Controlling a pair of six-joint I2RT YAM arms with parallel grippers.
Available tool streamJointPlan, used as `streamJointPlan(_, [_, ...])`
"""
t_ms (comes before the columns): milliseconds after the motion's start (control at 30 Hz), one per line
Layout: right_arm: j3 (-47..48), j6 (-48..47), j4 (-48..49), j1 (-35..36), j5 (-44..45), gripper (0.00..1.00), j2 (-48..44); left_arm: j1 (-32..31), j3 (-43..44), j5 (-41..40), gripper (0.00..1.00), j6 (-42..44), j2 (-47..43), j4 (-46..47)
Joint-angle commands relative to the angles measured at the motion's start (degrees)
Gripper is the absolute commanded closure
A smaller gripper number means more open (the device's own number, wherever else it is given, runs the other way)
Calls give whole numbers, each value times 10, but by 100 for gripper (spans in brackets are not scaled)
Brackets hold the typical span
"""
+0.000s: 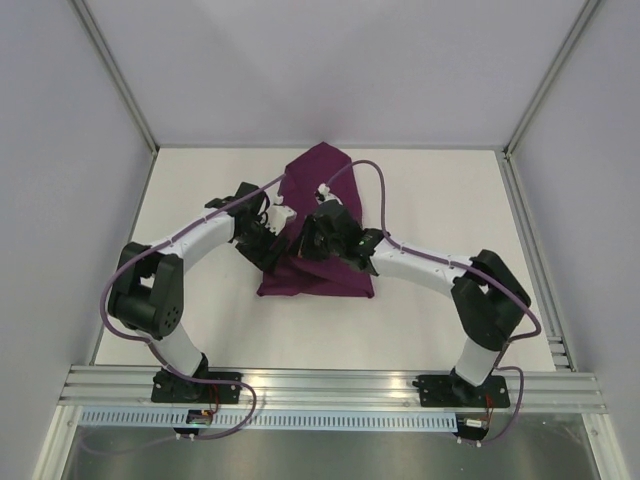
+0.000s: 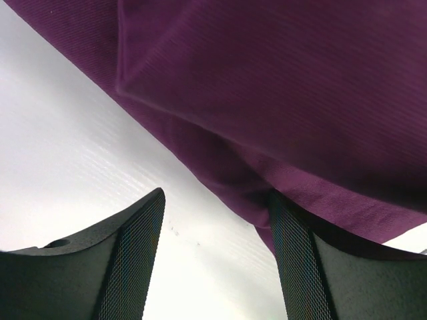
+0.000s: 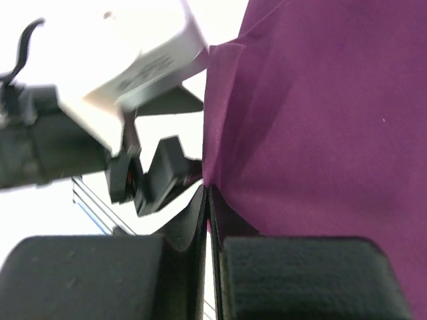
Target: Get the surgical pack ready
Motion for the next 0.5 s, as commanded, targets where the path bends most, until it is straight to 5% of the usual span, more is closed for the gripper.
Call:
streamJointPlan(0, [35,63,99,6,22,100,27,3,-1,7,28,-1,5,6])
streamJointPlan(467, [34,105,137,18,14,99,101,53,49,21,17,28,-58,-98])
